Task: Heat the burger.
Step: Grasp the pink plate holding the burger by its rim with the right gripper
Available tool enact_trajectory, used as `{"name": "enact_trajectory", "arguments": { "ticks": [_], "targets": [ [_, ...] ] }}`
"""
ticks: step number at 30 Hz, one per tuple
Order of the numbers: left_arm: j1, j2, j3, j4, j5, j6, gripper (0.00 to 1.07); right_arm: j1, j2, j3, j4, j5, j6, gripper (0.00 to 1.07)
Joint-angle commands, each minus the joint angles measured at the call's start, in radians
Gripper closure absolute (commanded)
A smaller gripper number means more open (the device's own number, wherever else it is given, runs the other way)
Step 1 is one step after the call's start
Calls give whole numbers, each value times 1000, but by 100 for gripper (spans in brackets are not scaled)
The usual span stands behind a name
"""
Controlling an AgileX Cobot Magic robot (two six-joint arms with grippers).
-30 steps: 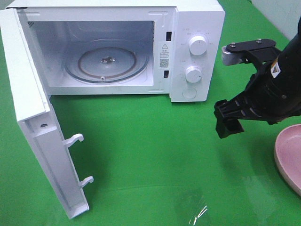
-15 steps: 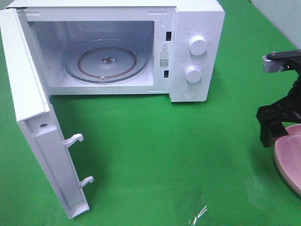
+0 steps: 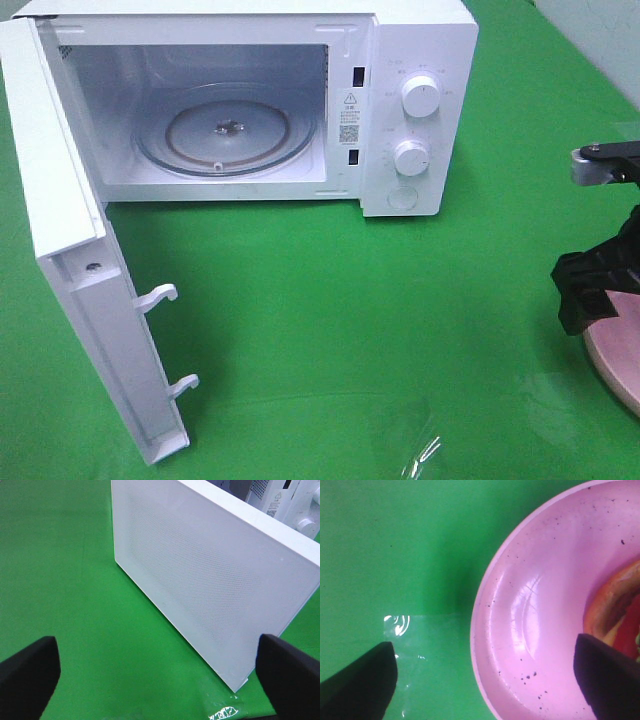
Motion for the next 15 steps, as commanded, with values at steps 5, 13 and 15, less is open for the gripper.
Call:
{"name": "enact_trajectory", "arguments": {
  "ticks": [5,13,15],
  "targets": [
    [-4,-12,2,-4,-6,0,8,-3,119,6,-1,-62,38,19],
    [-4,-12,2,-4,-6,0,8,-3,209,6,-3,-138,71,20],
    [-4,-12,2,-4,-6,0,8,-11,230,6,-7,-150,85,20]
  ]
}}
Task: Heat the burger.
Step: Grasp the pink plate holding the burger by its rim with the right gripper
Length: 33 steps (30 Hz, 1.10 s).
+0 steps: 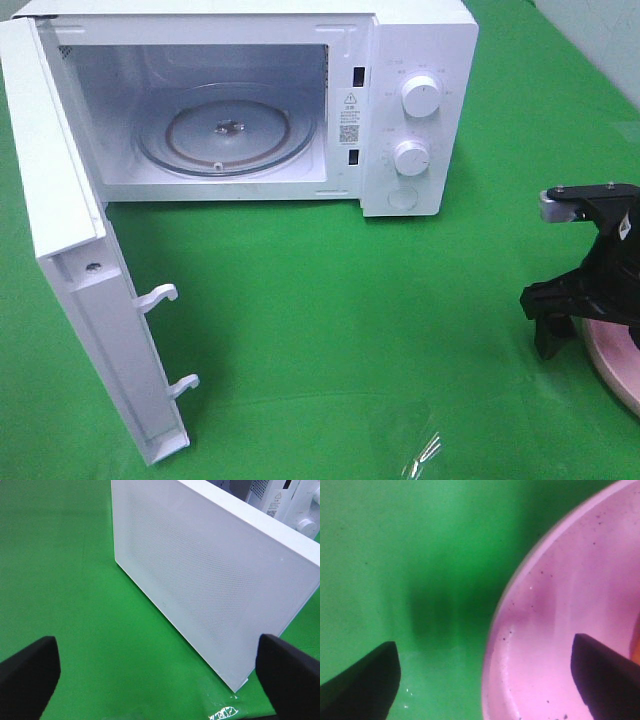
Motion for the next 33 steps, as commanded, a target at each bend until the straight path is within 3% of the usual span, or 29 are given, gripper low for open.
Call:
{"name": "enact_trajectory", "arguments": {
  "ticks": [1,23,25,27,28,29,30,31,33],
  "targets": [
    [-4,-12,2,-4,-6,0,8,-23,45,6,-4,-36,27,21],
    [-4,-12,2,-4,-6,0,8,-49,104,6,-31,-47,29,34],
    [-4,-12,2,-4,-6,0,8,-49,104,6,-31,-45,29,40],
    [-4,-12,2,-4,-6,0,8,-49,104,6,-31,-42,29,56],
    [-4,-12,2,-4,-6,0,8,-49,104,6,-31,-42,29,56],
    [-4,-12,2,-4,-6,0,8,-49,104,6,-34,-42,29,69],
    [-4,-12,2,-4,-6,0,8,-49,104,6,-34,-42,29,69],
    [-4,-12,2,-4,-6,0,8,-49,104,6,-34,-45,28,83],
    [-4,-12,2,-4,-6,0,8,-49,104,6,-34,-45,28,88]
  ]
}}
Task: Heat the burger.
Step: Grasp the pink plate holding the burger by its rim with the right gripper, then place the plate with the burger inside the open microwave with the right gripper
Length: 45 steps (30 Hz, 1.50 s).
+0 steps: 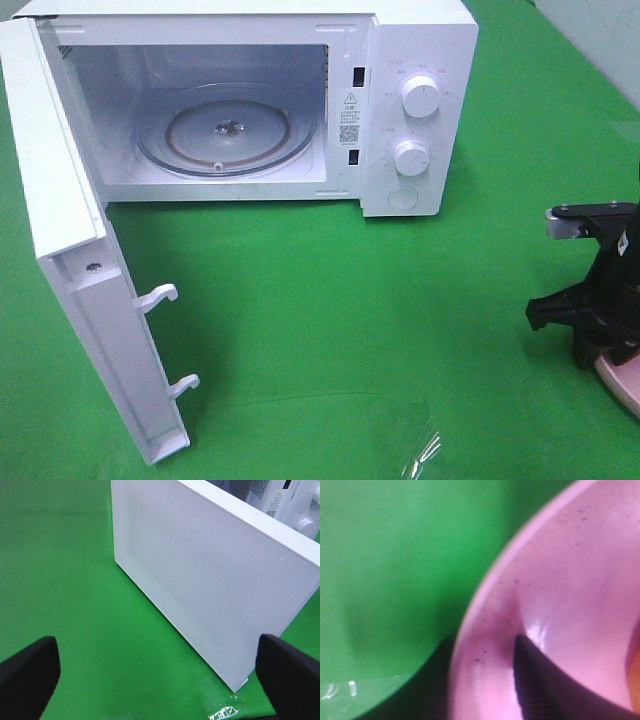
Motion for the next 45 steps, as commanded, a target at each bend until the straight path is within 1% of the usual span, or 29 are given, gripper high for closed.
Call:
{"name": "enact_trajectory", "arguments": {
  "ticks": [1,2,3,12,14,15,16,18,24,27,30,32,33,34,39,41,42,43,44,45],
  "targets": [
    [-4,-12,2,-4,-6,0,8,-1,10,8,19,-4,2,100],
    [-4,-12,2,-4,-6,0,8,-1,10,8,19,-4,2,100],
    [-4,-12,2,-4,-6,0,8,-1,10,8,20,1,2,107],
    [-4,-12,2,-4,-6,0,8,10,10,8,10,35,25,107],
    [-4,-12,2,-4,-6,0,8,28,8,8,-13,53,62,107],
    [-4,-12,2,-4,-6,0,8,54,3,8,-51,74,116,107],
    [-4,-12,2,-4,-6,0,8,54,3,8,-51,74,116,107],
    [-4,-12,2,-4,-6,0,8,84,-11,8,-109,102,171,107],
    [-4,-12,2,-4,-6,0,8,119,-40,8,-172,157,240,107],
    [-4,-12,2,-4,-6,0,8,152,-62,24,-234,177,291,107],
    [-4,-12,2,-4,-6,0,8,162,-66,30,-250,181,310,107],
    [-4,-12,2,-4,-6,0,8,202,-93,56,-300,205,359,107],
    [-4,-12,2,-4,-6,0,8,202,-93,56,-300,205,359,107],
    [-4,-12,2,-4,-6,-1,8,220,-111,69,-330,211,382,107],
    [-4,-12,2,-4,-6,-1,8,251,-145,85,-356,230,409,107],
    [-4,-12,2,-4,-6,-1,8,299,-180,99,-400,285,438,107],
    [-4,-12,2,-4,-6,-1,8,299,-180,99,-400,285,438,107],
    [-4,-12,2,-4,-6,-1,8,327,-200,106,-413,304,442,107],
    [-4,-12,2,-4,-6,-1,8,327,-200,106,-413,304,442,107],
    [-4,-12,2,-4,-6,-1,8,348,-215,111,-422,324,446,107]
  ]
}}
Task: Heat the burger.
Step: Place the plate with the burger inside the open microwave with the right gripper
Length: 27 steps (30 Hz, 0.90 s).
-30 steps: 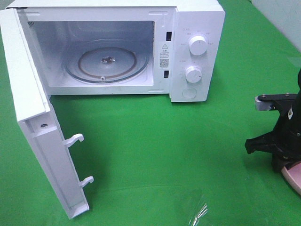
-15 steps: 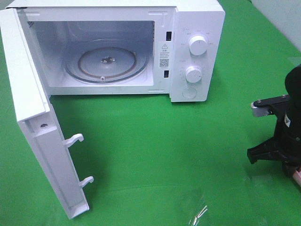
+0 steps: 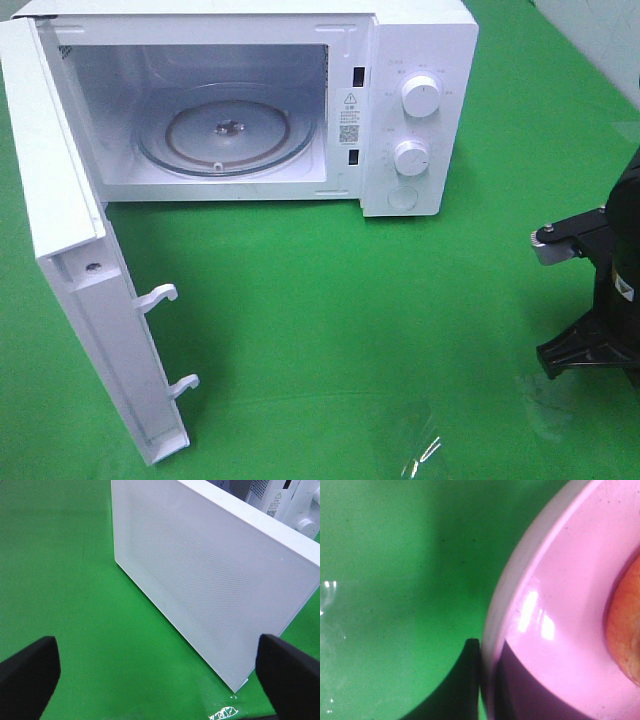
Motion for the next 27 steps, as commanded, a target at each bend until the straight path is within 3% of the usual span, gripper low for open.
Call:
{"name": "enact_trajectory", "arguments": {
  "ticks": [1,13,27],
  "targets": [
    [-4,-12,2,-4,-6,-1,8,26,-26,10,-59,68,17,107],
    [-4,-12,2,-4,-6,0,8,171,-97,10,-66,186,20,107],
    [-4,-12,2,-4,-6,0,8,437,-165,10,-63,264,38,107]
  ]
}}
